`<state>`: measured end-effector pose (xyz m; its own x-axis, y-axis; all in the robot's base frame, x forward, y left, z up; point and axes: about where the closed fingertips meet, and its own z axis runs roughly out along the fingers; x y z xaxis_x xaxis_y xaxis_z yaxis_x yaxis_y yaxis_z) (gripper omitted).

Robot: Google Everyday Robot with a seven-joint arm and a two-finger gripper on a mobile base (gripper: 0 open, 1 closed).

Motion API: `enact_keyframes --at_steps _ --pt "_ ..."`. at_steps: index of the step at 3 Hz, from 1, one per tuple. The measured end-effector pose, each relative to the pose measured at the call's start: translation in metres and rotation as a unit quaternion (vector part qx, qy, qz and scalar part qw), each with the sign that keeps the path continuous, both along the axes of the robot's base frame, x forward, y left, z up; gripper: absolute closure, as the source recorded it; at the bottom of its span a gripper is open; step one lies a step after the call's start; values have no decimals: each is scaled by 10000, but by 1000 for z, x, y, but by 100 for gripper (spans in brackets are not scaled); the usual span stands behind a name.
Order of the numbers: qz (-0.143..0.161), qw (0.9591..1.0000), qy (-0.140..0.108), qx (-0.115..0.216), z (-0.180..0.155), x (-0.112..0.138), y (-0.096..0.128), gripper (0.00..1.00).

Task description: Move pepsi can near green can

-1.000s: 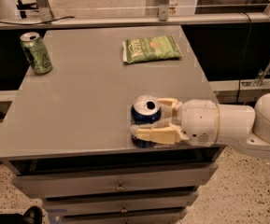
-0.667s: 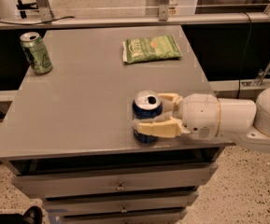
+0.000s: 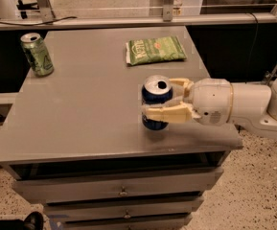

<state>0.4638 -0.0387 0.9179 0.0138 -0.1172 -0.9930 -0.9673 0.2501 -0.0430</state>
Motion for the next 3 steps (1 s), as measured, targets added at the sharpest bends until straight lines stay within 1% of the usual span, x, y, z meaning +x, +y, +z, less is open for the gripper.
enact_keyframes --at_steps 1,2,3 --pt "-4 9999 -93 119 -1 11 15 100" --pt "62 9991 -266 331 -1 44 57 100" --pt "223 9977 -411 483 2 84 109 100"
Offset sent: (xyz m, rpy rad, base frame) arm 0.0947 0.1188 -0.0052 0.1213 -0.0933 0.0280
